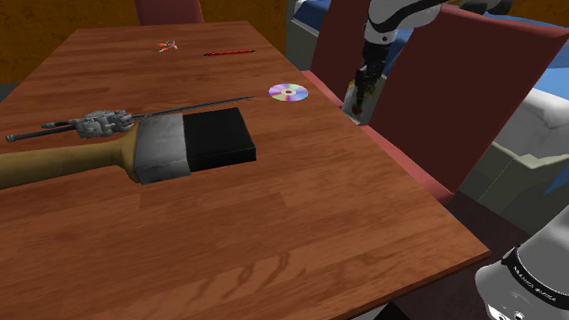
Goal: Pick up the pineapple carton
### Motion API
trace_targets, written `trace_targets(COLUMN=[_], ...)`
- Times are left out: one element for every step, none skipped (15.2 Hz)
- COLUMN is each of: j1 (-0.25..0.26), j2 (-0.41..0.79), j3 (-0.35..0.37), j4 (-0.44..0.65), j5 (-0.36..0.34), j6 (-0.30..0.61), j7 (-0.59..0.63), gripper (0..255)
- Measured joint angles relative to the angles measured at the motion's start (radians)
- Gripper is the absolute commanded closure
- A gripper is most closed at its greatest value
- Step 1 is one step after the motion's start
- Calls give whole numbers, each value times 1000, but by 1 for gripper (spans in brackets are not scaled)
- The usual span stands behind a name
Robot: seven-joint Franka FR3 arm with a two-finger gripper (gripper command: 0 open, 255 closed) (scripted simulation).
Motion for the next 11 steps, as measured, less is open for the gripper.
trace_targets(j1=[-1,-2,-3,-4,-4,-4,-5,-6,-6,-6,-5], j2=[9,16,18,15,12,9,6,4,1,-1,-2], j3=[0,0,0,-1,-2,-2,-3,-4,-4,-4,-3], j4=[17,32,47,54,66,78,88,97,107,116,127], j5=[1,2,2,2,1,0,0,-1,-1,-1,-2], j6=[-17,-32,-47,-58,-72,-86,-98,-110,-122,-133,-145], j7=[-2,-4,-4,-5,-4,-3,-4,-4,-5,-4,-3], gripper=[255,255,255,255,255,255,255,255,255,255,255])
